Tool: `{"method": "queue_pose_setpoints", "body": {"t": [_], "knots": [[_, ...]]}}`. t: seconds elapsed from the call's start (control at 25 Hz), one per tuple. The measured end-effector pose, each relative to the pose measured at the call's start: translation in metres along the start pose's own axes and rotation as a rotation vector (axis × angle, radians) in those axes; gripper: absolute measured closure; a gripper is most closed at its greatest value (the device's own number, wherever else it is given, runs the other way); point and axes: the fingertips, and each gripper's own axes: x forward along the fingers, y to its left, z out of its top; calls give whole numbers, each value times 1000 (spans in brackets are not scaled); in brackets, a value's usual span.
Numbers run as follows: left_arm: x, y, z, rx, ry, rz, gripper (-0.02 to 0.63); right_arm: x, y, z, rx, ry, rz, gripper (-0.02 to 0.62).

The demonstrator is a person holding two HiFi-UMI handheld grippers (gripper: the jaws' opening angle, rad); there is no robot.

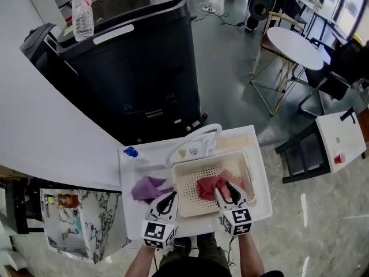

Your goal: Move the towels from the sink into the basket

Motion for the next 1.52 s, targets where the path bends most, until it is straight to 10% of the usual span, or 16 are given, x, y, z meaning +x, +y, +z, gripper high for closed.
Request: {"method": "queue_pose_setpoints", "body": {"t": [0.6, 1.52], "knots": [[-45, 4, 48, 42, -135, -4, 603, -39, 52, 55, -49, -150, -16, 546], [-172, 95, 16, -11, -186, 158, 603, -20, 212, 57, -169, -155, 170, 551]]}}
